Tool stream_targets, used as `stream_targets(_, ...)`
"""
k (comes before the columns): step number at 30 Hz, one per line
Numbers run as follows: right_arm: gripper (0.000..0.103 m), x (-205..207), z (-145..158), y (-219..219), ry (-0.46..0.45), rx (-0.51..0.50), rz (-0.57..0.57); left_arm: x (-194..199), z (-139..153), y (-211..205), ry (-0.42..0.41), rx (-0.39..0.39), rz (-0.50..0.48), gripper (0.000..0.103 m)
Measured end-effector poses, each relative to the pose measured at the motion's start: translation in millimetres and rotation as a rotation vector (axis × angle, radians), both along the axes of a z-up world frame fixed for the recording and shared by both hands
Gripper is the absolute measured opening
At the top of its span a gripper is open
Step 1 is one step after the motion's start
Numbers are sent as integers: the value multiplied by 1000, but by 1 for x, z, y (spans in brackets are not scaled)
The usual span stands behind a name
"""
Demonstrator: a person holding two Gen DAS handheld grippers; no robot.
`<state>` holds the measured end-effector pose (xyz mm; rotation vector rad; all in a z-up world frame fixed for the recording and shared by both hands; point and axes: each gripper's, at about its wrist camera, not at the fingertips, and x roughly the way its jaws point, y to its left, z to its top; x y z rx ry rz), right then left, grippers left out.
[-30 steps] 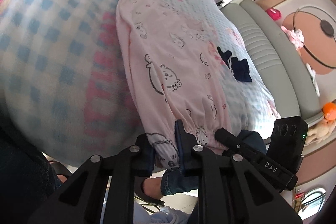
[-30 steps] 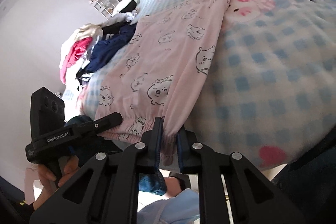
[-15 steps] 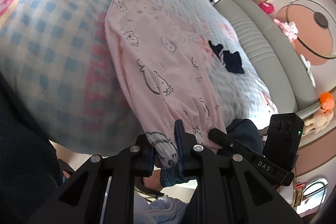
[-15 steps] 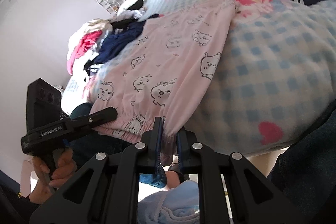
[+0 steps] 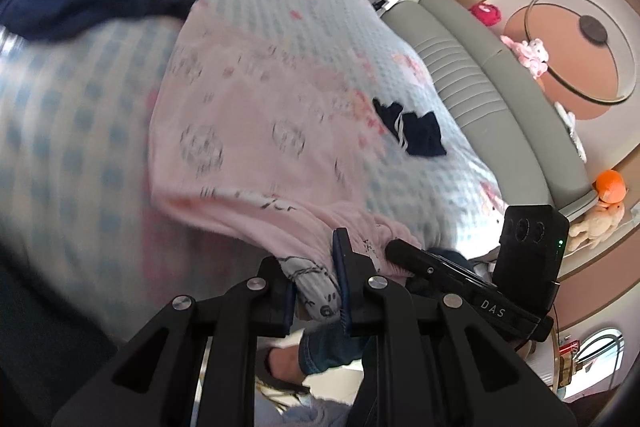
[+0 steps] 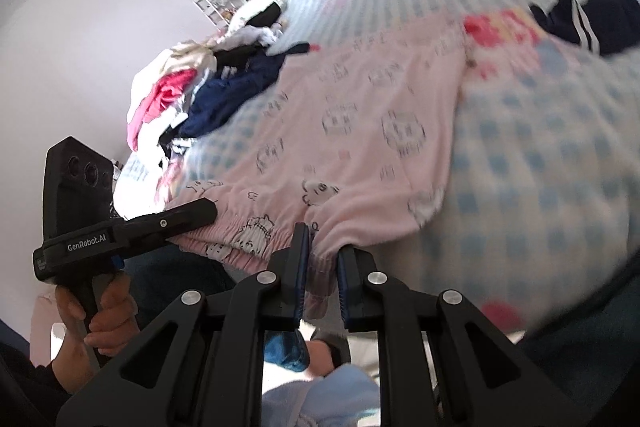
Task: Fold clothes
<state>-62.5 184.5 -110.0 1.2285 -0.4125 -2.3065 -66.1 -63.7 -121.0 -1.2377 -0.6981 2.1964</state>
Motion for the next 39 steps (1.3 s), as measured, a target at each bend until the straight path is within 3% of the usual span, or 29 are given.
stream_targets(5,14,-50,11,2,32,19,-9,-58,2,3,3,-3,17,19)
stream_targets(7,24,-75,9,5,20,31,-34,-84,-3,-1,-23,26,41,21)
stream_targets(9,25,-99,7,12,9,31,-68,-108,-9,-7,-50,66,69,24)
stream_targets(11,32,-115,9,24,8,10,-108,-115,-9,-15,-38,87,93,41)
stream_targets(13,48,-126,13,37,13,-24,-157,-123,-10,-22,-27,108,117,51)
stream_targets(17,49,-133,11,56,3,-18,-194,-136,-10,-36,-2,138,159,51)
stream_targets(22,49,-121,-5,52,-19,67,-156,-116,-19,-27,24,-65,124,50)
stream_targets(24,49,-114,-15,47,-44,60,-122,-109,-32,-25,-9,-102,115,51)
stream_targets(28,60,-117,-42,28,-118,123,-71,-103,-60,-22,-77,-190,124,52)
stream_targets(32,61,-122,-60,23,-148,138,-88,-103,-60,-13,-55,-232,102,49)
stream_targets(33,51,-122,-60,22,-151,121,-86,-102,-60,-10,-50,-237,92,46)
stream_targets(34,31,-121,-59,21,-155,96,-75,-102,-59,-7,-45,-244,81,30)
stream_targets(35,29,-120,-57,19,-152,90,-68,-100,-55,-3,-32,-248,67,20)
stream_targets(36,20,-118,-53,18,-138,106,-67,-99,-52,0,-19,-252,54,15)
stream_targets(39,13,-110,-41,16,-94,139,-70,-91,-35,9,30,-293,31,11)
